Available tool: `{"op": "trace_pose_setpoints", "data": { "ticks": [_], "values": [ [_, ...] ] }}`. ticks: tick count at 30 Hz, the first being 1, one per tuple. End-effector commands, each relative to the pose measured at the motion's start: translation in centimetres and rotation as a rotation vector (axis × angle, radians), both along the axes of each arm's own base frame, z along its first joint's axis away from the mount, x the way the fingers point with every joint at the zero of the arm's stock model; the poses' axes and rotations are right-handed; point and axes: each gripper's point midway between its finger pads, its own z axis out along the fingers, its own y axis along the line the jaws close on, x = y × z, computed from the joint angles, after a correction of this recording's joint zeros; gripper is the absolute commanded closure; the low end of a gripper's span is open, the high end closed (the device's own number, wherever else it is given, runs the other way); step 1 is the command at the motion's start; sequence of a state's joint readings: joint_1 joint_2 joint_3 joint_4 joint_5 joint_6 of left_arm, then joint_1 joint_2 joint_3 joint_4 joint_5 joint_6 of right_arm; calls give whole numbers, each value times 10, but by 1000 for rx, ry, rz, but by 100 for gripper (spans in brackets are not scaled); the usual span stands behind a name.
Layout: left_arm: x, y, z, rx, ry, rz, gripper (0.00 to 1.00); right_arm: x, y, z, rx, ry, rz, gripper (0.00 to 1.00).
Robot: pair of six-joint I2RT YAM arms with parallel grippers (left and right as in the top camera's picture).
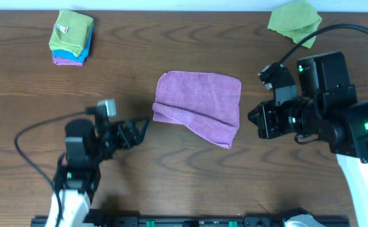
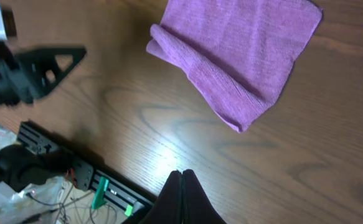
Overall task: Fold the cloth
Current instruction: 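Reach the left gripper to the cloth's left edge and grasp it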
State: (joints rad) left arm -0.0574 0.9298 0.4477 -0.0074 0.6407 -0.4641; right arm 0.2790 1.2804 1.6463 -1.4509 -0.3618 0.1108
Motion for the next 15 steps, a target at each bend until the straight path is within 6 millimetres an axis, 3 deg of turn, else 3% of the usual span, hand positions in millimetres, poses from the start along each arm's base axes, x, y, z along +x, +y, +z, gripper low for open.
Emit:
{"op": "trace_pose_setpoints", "data": {
  "ticks": [1,8,15],
  "values": [
    [24,-8,6,148,-22,-68,18,0,-3,1,-27,-24,11,98],
    [56,-16,-30,506,141,-67,13,2,-6,0,-47,-28,1,98],
    [63,-21,-86,555,276,-95,20,-1,-7,-2,-56,-22,16,99]
  ]
}}
